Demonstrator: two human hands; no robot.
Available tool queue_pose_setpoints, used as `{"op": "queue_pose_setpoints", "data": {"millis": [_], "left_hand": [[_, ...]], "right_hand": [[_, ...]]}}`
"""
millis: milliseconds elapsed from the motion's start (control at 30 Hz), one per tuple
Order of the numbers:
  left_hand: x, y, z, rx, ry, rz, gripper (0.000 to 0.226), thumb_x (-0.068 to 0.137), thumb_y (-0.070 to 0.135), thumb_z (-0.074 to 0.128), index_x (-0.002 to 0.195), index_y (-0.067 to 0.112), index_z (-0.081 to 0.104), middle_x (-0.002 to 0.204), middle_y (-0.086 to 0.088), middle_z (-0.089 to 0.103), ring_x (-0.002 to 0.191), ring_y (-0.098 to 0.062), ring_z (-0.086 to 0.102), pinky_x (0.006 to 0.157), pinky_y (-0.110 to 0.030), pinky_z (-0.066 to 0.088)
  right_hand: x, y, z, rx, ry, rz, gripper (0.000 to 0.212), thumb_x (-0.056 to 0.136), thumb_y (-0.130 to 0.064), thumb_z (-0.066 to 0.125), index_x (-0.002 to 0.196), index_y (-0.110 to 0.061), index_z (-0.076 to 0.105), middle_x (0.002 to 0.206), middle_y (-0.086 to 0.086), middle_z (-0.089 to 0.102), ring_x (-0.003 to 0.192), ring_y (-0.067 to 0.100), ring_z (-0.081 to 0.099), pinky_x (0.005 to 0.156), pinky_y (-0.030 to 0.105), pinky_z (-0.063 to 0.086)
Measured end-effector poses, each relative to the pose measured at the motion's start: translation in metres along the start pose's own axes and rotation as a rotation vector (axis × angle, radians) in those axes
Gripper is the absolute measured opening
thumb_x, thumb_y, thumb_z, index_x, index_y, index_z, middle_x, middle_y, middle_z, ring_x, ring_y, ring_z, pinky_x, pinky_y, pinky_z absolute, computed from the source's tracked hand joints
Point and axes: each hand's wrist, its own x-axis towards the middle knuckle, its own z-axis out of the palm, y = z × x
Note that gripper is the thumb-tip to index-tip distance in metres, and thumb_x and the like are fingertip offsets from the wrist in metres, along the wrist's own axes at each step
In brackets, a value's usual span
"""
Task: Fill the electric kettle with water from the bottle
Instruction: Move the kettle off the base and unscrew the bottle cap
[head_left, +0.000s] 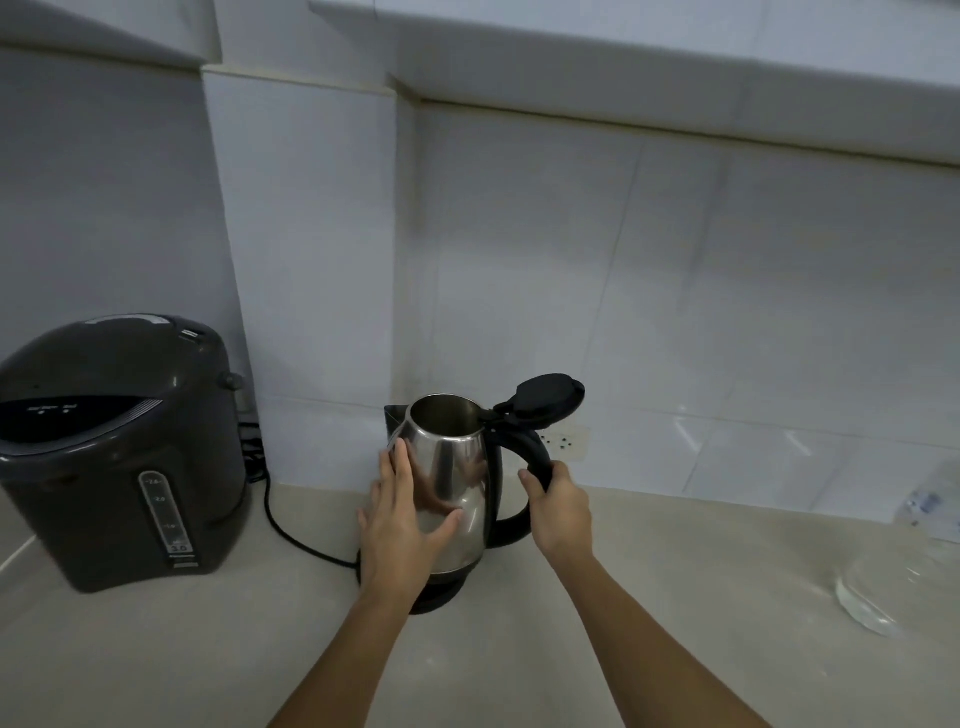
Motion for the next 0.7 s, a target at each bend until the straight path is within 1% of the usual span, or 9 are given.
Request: {"op": "queue_pose_setpoints", "data": {"millis": [100,200,333,433,567,700], "left_hand": [[-0.002,0.027,0.007,-0.002,0.027,0.039,0.113,0.078,0.055,0.068,0.152,0.031,-0.014,0.163,-0.001,0.000,0.148,-0.022,0.016,0.119,-0.051,0.017],[-0.014,0.058,0.023,-0.003,0.033,0.074,0.113,0.078,0.055,0.069,0.152,0.029,-0.012,0.163,0.000,0.001,0.149,-0.020,0.014,0.119,-0.047,0.015],[-0.039,0.098,0.057,-0.036,0.003,0.072,0.113,0.078,0.053,0.070,0.152,0.031,-0.012,0.163,0.002,-0.001,0.147,-0.026,0.019,0.117,-0.050,0.024],[-0.058,0.123,0.087,-0.039,-0.035,0.082,0.115,0.078,0.051,0.071,0.151,0.033,-0.016,0.163,0.004,-0.004,0.147,-0.025,0.022,0.116,-0.052,0.026],[-0.085,0.148,0.125,-0.023,-0.099,0.099,0.116,0.080,0.045,0.072,0.148,0.035,-0.022,0.162,0.004,-0.009,0.147,-0.019,0.020,0.119,-0.046,0.015],[-0.107,0.165,0.158,-0.006,-0.144,0.091,0.116,0.081,0.043,0.071,0.137,0.040,-0.030,0.162,0.004,-0.010,0.148,-0.017,0.017,0.119,-0.044,0.012]], "right_hand": [[0.007,0.005,-0.029,-0.007,0.013,-0.038,0.030,0.098,-0.034,0.049,0.112,-0.007,0.054,0.086,0.004,0.058,0.079,0.023,0.054,0.069,0.030,0.040],[0.013,0.021,-0.061,0.032,0.025,-0.041,0.031,0.098,-0.035,0.050,0.112,-0.008,0.054,0.087,0.005,0.060,0.082,0.024,0.058,0.072,0.031,0.044],[0.019,0.055,-0.110,0.067,0.034,-0.048,0.030,0.096,-0.035,0.052,0.110,-0.009,0.055,0.088,0.007,0.063,0.085,0.026,0.062,0.077,0.037,0.051],[0.025,0.086,-0.147,0.065,0.040,-0.055,0.028,0.096,-0.035,0.052,0.109,-0.010,0.056,0.086,0.005,0.061,0.084,0.025,0.061,0.074,0.035,0.048],[0.030,0.131,-0.185,0.072,0.053,-0.029,0.028,0.096,-0.034,0.053,0.111,-0.012,0.056,0.083,0.000,0.060,0.082,0.022,0.059,0.072,0.032,0.044],[0.031,0.171,-0.208,0.083,0.047,-0.001,0.028,0.095,-0.034,0.054,0.111,-0.011,0.057,0.082,0.000,0.060,0.080,0.021,0.058,0.071,0.031,0.041]]}}
